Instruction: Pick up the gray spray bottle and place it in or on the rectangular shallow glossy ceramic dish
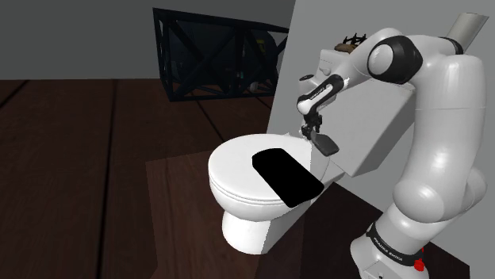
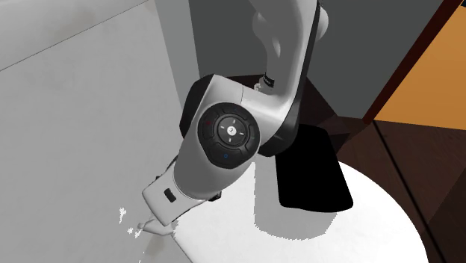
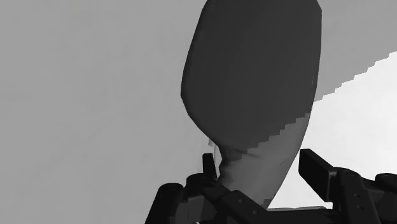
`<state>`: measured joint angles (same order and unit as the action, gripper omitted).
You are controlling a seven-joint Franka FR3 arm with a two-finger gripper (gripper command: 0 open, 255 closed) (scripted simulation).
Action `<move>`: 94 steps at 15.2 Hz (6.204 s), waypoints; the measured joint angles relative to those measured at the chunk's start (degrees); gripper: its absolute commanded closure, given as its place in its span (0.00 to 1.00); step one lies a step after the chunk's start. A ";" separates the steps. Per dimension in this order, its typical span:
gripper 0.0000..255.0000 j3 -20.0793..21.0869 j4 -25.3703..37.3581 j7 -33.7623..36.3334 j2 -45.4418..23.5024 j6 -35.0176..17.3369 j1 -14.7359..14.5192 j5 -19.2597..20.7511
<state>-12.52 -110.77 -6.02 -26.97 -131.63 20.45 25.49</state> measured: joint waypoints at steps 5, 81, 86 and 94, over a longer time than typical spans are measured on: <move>1.00 0.00 0.51 -1.30 2.52 2.70 0.00 -0.32; 1.00 7.07 -8.89 -18.92 17.06 4.38 9.23 -25.10; 1.00 9.43 -17.51 -13.00 23.93 2.71 5.99 -24.42; 1.00 14.57 -27.60 -3.26 33.39 2.21 0.98 -25.07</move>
<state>2.05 -138.37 -9.29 6.42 -129.42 21.43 0.42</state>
